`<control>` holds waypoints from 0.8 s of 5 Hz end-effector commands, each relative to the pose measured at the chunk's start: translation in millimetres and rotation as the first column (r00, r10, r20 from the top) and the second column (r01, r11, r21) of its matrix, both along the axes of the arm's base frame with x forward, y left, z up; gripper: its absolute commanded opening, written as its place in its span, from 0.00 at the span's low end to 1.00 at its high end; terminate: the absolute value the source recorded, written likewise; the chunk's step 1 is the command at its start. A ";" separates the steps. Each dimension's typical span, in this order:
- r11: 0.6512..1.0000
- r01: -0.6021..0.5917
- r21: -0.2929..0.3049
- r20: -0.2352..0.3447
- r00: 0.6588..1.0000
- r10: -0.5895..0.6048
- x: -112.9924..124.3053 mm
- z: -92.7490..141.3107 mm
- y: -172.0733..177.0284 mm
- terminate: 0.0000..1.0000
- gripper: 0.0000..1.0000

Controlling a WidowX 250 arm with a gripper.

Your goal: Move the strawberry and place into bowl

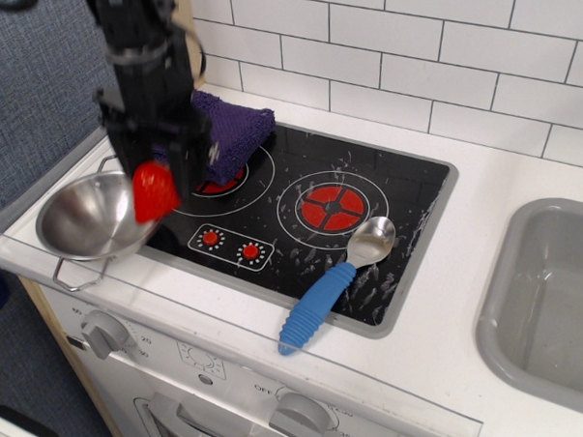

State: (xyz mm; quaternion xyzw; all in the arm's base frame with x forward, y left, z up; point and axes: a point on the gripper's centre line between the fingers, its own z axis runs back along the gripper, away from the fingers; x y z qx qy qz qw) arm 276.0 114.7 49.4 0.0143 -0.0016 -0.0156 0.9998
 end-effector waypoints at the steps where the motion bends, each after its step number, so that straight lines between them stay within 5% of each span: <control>1: 0.998 -0.060 0.032 -0.005 0.998 0.061 -28.0 3.6 26.9 0.00 0.00; 2: 0.996 -0.085 0.035 0.006 0.996 0.085 -32.4 7.1 31.0 0.00 0.00; 3: 0.996 -0.081 0.028 0.028 0.996 0.080 -33.4 12.8 29.3 0.00 1.00; 4: 0.998 -0.035 0.046 0.068 0.997 0.032 -29.3 27.9 16.7 0.00 1.00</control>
